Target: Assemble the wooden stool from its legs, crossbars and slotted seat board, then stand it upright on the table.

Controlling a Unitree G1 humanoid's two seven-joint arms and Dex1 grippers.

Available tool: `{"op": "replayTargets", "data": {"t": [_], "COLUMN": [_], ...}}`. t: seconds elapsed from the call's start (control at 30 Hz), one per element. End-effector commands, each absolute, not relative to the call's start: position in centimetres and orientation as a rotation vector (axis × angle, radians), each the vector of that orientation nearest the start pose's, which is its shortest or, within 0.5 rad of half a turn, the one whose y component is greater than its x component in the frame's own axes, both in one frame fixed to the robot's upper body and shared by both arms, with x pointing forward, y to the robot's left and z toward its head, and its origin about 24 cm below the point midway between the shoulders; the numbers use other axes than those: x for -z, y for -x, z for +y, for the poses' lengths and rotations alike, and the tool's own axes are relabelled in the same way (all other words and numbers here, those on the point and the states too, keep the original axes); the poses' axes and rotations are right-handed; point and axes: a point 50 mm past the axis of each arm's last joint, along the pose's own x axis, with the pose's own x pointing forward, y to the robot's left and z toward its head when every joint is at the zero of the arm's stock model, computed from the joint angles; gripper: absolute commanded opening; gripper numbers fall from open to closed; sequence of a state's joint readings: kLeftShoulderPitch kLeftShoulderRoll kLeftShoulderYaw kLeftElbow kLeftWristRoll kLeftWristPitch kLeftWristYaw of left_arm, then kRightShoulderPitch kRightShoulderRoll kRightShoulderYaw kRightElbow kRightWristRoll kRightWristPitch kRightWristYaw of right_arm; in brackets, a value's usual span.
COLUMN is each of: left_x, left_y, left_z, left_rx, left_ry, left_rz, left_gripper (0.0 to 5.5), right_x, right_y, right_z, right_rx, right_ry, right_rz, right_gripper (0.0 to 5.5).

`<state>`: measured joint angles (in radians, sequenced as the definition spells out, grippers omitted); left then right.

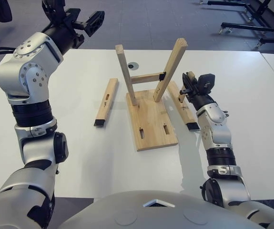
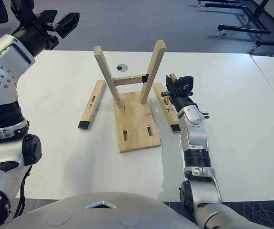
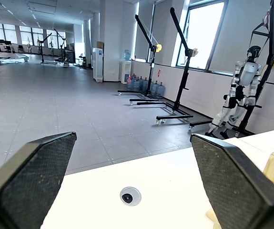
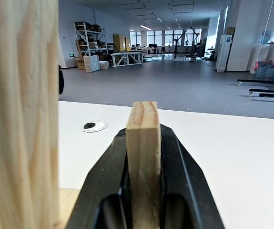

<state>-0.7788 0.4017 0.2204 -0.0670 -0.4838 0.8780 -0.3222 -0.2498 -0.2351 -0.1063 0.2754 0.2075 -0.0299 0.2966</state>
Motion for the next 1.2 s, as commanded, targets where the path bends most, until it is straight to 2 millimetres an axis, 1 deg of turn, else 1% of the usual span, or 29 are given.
{"op": "replayTargets", "data": {"t": [0.03,0.1,0.17,0.27,0.4,0.43,0.5,0.53,0.63,0.73,0.77,0.83,1.0,1.07,1.17,1.2], "left_x": [-23.8,-23.7,-23.7,-23.7,-23.6,-23.6,-23.6,-23.6,-23.6,-23.5,-23.5,-23.4,-23.3,-23.2,-23.1,-23.0], "left_y": [-33.6,-33.6,-33.6,-33.6,-33.6,-33.6,-33.5,-33.5,-33.5,-33.5,-33.6,-33.5,-33.3,-33.2,-33.2,-33.2], "left_z": [18.1,18.1,18.1,18.1,18.1,18.1,18.0,18.0,18.0,18.0,18.0,18.0,18.1,18.1,18.1,18.1], "left_rx": [0.446,0.443,0.443,0.444,0.444,0.444,0.445,0.445,0.446,0.447,0.445,0.444,0.432,0.428,0.424,0.423], "left_ry": [0.094,0.096,0.097,0.095,0.093,0.093,0.090,0.089,0.090,0.092,0.092,0.094,0.102,0.105,0.110,0.111], "left_rz": [-0.029,-0.027,-0.025,-0.027,-0.024,-0.024,-0.023,-0.023,-0.021,-0.018,-0.018,-0.019,-0.023,-0.025,-0.024,-0.024], "left_gripper": [4.38,4.38,4.38,4.38,4.38,4.38,4.38,4.38,4.38,4.38,4.38,4.38,4.38,4.38,4.38,4.38], "right_x": [0.0,0.8,1.3,1.4,1.8,1.9,2.2,2.4,2.9,3.1,2.9,1.7,-2.7,-4.0,-4.9,-5.0], "right_y": [-26.9,-26.8,-27.1,-27.8,-27.9,-27.8,-27.6,-27.4,-27.0,-26.7,-26.9,-27.5,-29.0,-29.4,-29.6,-29.6], "right_z": [-22.0,-22.8,-23.3,-23.9,-24.2,-24.1,-24.0,-23.9,-23.6,-23.6,-23.5,-23.5,-23.8,-24.0,-24.3,-24.4], "right_rx": [-0.119,-0.084,-0.059,-0.028,-0.021,-0.024,-0.035,-0.040,-0.054,-0.052,-0.062,-0.085,-0.160,-0.165,-0.156,-0.153], "right_ry": [0.070,0.041,-0.027,-0.126,-0.158,-0.156,-0.150,-0.131,-0.099,-0.121,-0.137,-0.165,-0.179,-0.161,-0.122,-0.108], "right_rz": [0.224,0.241,0.249,0.244,0.248,0.251,0.263,0.270,0.293,0.310,0.306,0.272,0.176,0.154,0.147,0.150], "right_gripper": [0.39,0.39,0.39,0.39,0.39,0.78,1.17,1.27,1.91,2.37,2.53,2.89,3.62,3.96,4.65,4.71]}}
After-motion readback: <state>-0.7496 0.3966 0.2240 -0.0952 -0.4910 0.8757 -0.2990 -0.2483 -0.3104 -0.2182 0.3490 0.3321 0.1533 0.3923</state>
